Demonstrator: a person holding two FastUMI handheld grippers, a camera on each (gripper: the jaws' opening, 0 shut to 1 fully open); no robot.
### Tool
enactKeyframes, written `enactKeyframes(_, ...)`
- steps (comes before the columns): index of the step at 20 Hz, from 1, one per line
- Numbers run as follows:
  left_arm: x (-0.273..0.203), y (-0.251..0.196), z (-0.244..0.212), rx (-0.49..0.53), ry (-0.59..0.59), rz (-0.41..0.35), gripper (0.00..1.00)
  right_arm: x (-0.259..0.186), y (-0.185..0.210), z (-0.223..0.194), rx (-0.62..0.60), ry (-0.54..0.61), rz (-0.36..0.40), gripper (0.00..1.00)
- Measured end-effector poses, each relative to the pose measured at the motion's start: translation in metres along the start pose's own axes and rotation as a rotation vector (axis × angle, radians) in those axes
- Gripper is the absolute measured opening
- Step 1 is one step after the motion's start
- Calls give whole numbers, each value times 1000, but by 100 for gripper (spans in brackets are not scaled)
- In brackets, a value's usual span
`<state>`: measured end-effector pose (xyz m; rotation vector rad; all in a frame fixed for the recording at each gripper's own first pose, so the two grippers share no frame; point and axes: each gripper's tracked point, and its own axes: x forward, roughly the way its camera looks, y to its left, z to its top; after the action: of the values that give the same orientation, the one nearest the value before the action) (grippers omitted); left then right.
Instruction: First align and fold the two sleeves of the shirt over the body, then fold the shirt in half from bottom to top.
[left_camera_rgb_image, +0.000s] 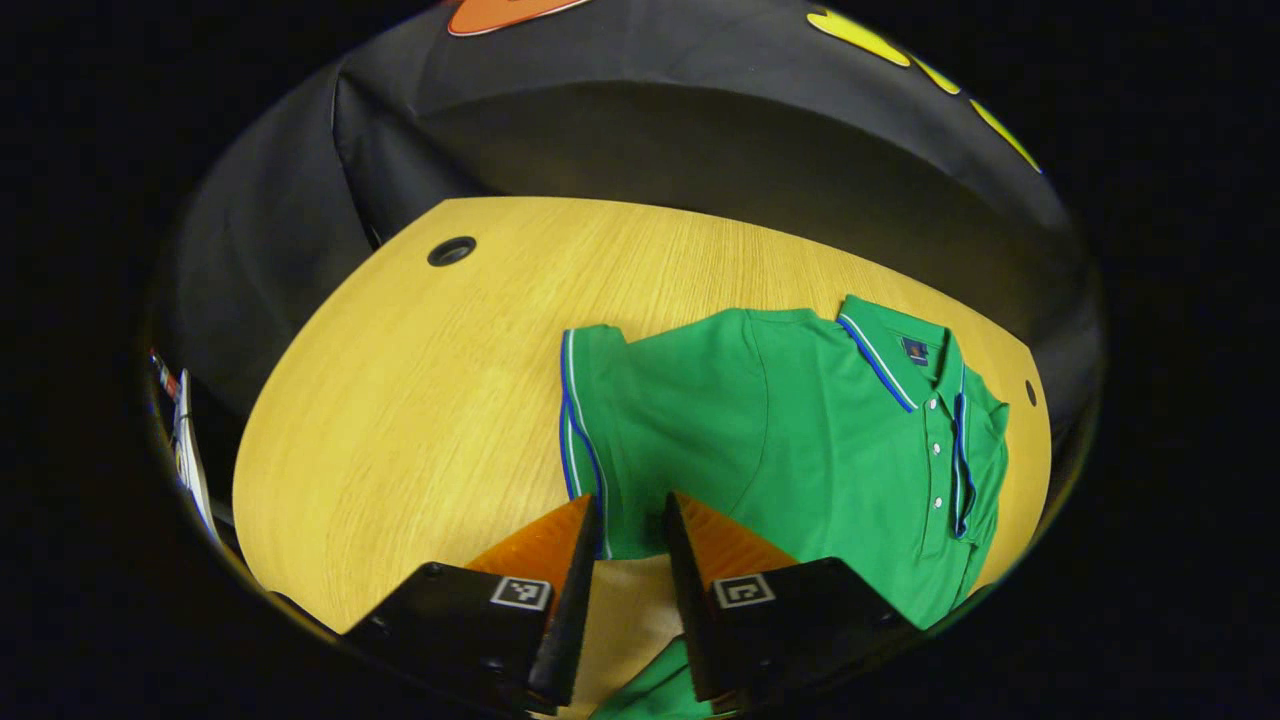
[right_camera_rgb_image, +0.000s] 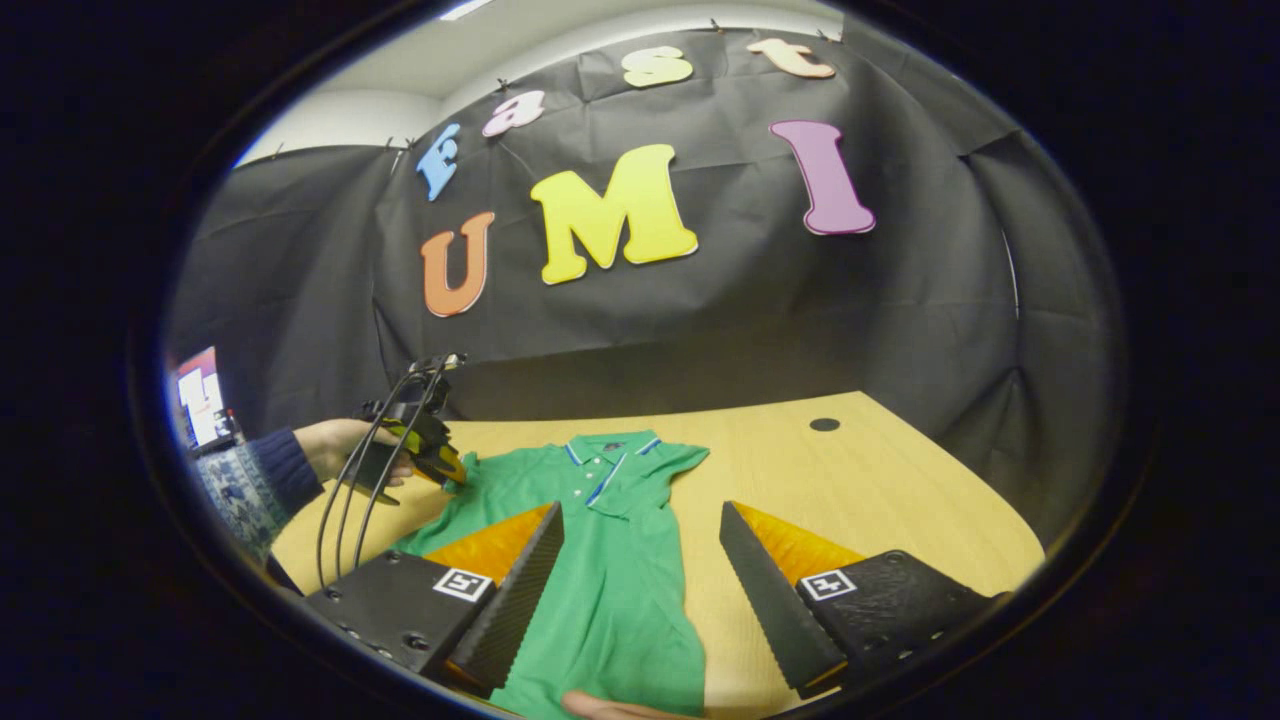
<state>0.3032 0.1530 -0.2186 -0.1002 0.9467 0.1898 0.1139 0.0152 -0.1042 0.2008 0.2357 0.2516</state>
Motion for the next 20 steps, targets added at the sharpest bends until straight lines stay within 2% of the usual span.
enactKeyframes(1, 1, 1, 6, 2, -27, -7, 38, 1, 0, 0, 1, 2, -3, 96)
enactKeyframes(5, 1, 7, 11, -12, -55, 12, 18, 4, -2, -2, 13, 11, -2, 96)
enactKeyframes(6, 1, 6, 13, -16, -59, 14, 3, 4, -2, -3, 17, 15, 0, 96)
enactKeyframes(8, -2, 6, 10, -6, -49, 16, 3, 5, -5, -3, 28, 19, 1, 96)
enactKeyframes(11, -16, -1, 24, -6, -99, 13, 3, 4, -9, 0, 42, 12, -3, 96)
enactKeyframes(13, -30, -15, 30, 20, -123, -3, 3, 5, -13, 0, 53, 11, -8, 92)
enactKeyframes(14, -38, -27, 34, 36, -131, -22, 3, 5, -12, 0, 60, 12, -6, 96)
enactKeyframes(15, -44, -39, 35, 55, -137, -42, 3, 5, -13, 0, 67, 16, -5, 92)
enactKeyframes(16, -48, -47, 38, 78, -148, -48, 3, 5, -14, -3, 70, 22, -2, 96)
enactKeyframes(18, -50, -39, 38, 129, -142, 7, 3, 5, -12, -3, 63, 30, 8, 92)
enactKeyframes(20, -41, -24, 41, 127, -140, 39, 0, 3, -14, -1, 52, 25, 4, 96)
